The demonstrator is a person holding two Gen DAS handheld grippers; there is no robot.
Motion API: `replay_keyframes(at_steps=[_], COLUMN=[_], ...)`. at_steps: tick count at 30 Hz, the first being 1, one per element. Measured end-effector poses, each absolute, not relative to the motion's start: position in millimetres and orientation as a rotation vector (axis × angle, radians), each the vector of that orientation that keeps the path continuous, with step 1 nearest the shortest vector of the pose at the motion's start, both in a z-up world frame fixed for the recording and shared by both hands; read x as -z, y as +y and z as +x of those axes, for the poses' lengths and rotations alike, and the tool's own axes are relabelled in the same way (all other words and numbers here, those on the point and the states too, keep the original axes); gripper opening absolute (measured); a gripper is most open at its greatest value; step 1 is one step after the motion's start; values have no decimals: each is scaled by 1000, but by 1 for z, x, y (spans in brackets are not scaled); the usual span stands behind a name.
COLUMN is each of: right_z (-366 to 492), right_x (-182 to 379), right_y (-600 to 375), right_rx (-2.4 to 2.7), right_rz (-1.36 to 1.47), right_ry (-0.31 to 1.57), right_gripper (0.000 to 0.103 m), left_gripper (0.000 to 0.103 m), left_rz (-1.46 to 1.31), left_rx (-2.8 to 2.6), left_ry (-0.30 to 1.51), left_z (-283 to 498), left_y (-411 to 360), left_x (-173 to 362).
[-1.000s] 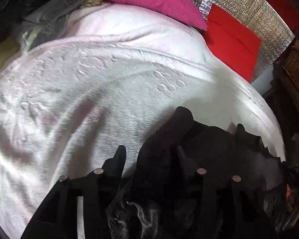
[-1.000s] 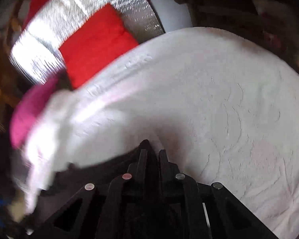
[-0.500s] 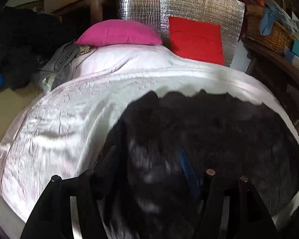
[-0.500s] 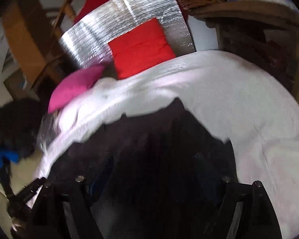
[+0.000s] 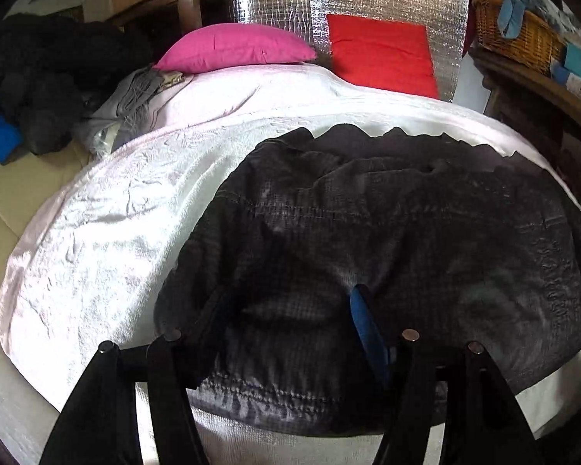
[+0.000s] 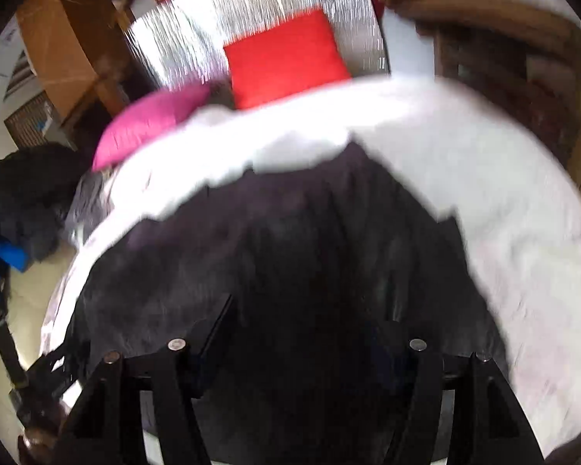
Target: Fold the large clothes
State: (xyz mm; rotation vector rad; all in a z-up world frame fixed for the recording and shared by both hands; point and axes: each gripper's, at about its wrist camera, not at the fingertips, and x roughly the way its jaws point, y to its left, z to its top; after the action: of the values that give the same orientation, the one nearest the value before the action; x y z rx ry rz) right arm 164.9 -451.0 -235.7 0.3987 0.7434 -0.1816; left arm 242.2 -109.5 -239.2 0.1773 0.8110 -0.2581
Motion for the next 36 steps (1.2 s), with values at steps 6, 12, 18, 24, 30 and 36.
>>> replay_keyframes(at_steps=[6, 12, 18, 24, 30, 36], right_z=[194, 193, 176, 197, 167, 128], right_x=[260, 271, 236, 276, 251, 234], right_y=[-472, -484, -493, -497, -513, -543], right_rx=[277, 281, 279, 267, 236, 181], right_rz=[480, 526, 553, 603, 643, 689], right_ry=[840, 889, 721, 892, 776, 672], right_gripper=[68, 67, 67, 67, 66, 66], left_gripper=[64, 65, 65, 66, 66, 72], left_rz=[218, 219, 233, 246, 184, 86], left_rx=[253, 256, 254, 250, 254, 206], left_ry=[792, 793, 789, 787, 731, 747], left_z=[243, 245, 245, 244, 247, 275], left_y=[-115, -113, -115, -118, -94, -43], left_x=[242, 243, 244, 244, 219, 205])
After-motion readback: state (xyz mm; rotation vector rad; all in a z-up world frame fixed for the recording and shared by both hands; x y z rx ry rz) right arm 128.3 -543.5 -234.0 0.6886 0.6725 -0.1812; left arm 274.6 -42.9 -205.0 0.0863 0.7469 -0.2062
